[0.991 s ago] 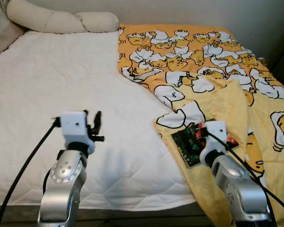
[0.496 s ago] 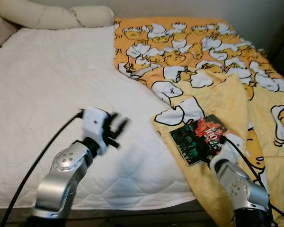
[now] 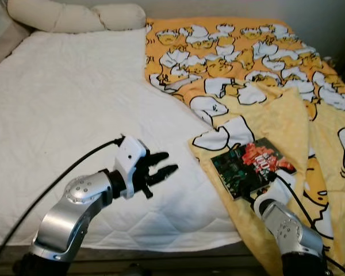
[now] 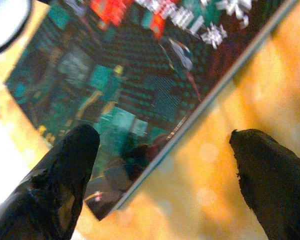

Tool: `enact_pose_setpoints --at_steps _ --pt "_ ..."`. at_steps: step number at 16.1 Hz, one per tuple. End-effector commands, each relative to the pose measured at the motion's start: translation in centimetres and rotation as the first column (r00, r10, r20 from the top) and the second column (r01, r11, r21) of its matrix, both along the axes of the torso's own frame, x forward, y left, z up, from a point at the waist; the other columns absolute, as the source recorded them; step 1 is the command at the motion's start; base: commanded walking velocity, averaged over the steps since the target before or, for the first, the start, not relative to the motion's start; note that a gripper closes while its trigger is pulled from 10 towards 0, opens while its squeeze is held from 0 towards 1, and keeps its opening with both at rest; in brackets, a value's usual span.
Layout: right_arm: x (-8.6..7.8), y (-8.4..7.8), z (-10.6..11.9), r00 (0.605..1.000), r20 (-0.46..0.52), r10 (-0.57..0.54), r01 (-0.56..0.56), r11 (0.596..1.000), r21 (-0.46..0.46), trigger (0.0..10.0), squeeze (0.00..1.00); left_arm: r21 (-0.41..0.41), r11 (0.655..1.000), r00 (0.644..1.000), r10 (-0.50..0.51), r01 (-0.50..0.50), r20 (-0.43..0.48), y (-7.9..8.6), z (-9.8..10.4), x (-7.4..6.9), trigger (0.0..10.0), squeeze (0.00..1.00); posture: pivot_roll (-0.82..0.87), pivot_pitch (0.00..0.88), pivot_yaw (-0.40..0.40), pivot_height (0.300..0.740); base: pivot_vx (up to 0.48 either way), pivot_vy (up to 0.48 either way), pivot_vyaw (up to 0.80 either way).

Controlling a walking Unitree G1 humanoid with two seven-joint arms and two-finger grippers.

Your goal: Clean up the room

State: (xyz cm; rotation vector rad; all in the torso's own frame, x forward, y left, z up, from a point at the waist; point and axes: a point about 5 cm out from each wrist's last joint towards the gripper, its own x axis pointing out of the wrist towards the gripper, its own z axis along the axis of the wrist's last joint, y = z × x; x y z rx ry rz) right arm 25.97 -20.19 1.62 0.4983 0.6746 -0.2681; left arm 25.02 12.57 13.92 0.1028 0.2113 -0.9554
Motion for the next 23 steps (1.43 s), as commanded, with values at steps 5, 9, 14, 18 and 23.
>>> enact_pose_setpoints --at_steps 5,9,14,18,23 --pt "1.6 -0.7 -0.5 0.996 0.075 -0.046 0.044 0.998 0.037 10.0 1.00 0.012 0.999 0.999 -0.037 0.037 -0.003 -0.2 0.2 0.1 10.0 0.00 -0.03 0.075 0.036 0.740 0.000 0.000 0.00" --pt "2.8 -0.5 0.8 0.977 0.203 -0.059 0.041 0.995 0.093 10.0 1.00 0.015 0.999 0.999 -0.036 0.036 -0.005 0.2 0.4 -0.1 10.0 0.00 -0.02 0.070 0.034 0.740 0.000 0.000 0.00" --pt "2.8 0.3 0.0 0.974 0.211 -0.080 0.044 0.984 0.171 10.0 1.00 0.020 0.999 0.999 -0.035 0.035 -0.001 0.4 0.4 0.1 10.0 0.00 -0.02 0.051 0.036 0.740 0.000 0.000 0.00" --pt "1.0 -0.3 -2.9 0.957 0.168 -0.237 0.145 0.891 0.429 10.0 0.00 0.022 0.999 0.999 -0.048 0.048 0.004 0.2 0.6 0.1 10.0 0.00 0.00 0.042 0.044 0.740 0.000 0.000 0.00" --pt "1.1 -0.6 -2.0 0.881 0.362 -0.305 0.045 0.816 0.576 10.0 0.00 0.035 0.998 0.999 -0.053 0.053 0.004 0.7 1.0 0.0 10.0 0.00 0.04 0.047 0.068 0.740 0.000 0.000 0.00"
